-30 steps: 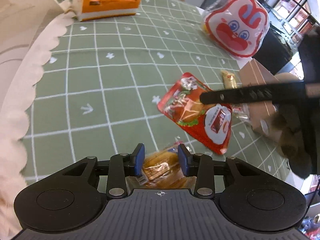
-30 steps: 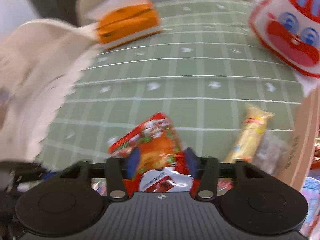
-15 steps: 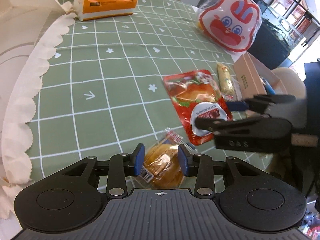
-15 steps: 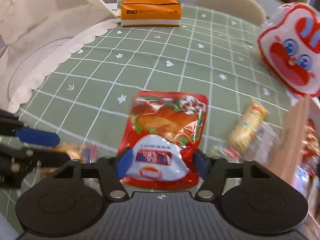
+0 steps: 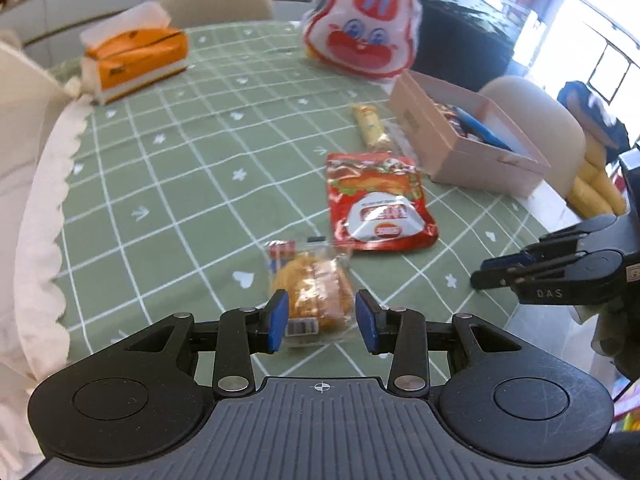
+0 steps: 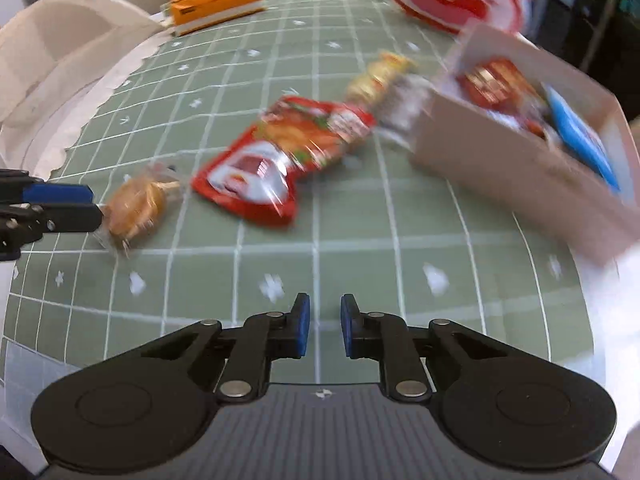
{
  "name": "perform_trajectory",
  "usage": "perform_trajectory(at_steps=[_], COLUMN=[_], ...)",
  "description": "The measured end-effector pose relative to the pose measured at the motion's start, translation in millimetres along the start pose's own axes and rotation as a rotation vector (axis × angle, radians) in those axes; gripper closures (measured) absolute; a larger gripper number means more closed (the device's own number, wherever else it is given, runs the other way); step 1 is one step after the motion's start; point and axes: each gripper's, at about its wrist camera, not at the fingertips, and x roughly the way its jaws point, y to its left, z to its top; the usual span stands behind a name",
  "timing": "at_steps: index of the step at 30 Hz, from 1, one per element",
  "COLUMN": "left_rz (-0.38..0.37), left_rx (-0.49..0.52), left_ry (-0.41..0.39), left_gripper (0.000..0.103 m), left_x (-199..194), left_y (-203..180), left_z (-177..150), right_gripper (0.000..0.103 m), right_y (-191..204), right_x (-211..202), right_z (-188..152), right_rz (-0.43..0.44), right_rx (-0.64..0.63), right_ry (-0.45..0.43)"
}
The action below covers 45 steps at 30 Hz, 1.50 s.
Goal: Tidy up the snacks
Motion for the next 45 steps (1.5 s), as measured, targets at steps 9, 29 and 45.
perform_trajectory(at_steps=[9,29,45], left_rz=[0.159,0.136,0.024], left_rx=[0.087,-0.058,-0.182], left_ry=[0.038,0.029,-0.018], left_gripper=[0.060,0.032,0.042], left_x=[30,50,-7], left_y=[-32,-5,21], left_z=[8,7,-25], right_gripper=[0.038,0.000,0.010], right_y=[3,17,29], right_x=[-7,1,35], right_z=[-24,-42,70], right_rz=[-0.033,-0.120,-0.080], right_rx=[0.063,0.083,0.267], right_ry=[-0.061,-0.128,-0.143])
